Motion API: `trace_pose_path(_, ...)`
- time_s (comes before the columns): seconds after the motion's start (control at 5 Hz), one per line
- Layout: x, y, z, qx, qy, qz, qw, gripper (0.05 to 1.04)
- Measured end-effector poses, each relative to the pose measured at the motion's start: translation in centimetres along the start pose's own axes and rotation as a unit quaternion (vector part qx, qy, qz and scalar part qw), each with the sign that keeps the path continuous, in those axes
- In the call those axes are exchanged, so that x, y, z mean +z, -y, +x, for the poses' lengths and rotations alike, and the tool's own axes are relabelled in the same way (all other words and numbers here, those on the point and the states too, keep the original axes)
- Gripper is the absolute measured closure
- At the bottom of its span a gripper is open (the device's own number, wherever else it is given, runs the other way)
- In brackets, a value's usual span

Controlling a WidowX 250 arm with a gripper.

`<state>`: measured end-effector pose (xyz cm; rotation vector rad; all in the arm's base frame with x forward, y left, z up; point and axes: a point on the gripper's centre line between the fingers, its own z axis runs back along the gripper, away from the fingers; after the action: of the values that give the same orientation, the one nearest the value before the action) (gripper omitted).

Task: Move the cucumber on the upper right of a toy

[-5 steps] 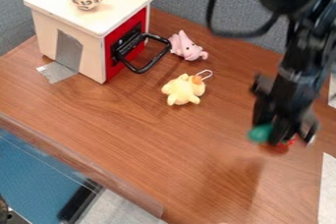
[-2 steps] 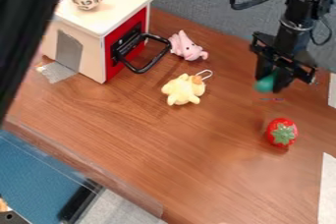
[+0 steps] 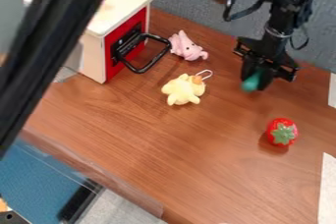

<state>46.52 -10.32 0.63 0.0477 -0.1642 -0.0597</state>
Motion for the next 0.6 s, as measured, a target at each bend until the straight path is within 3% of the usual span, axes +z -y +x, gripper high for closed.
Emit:
trace_pose_path(0.2,-1.2,-0.4,0.4,0.026,-0.005,0.003,0.9996,0.609)
trace_pose_path(0.4,-1.4,-0.9,0.3,0.039,-0.019,0.007,0.999,0.31)
trace_pose_path(0.6,-0.3,-1.4,-0.5,0.05,-0.023,0.017,0.9983,0.086)
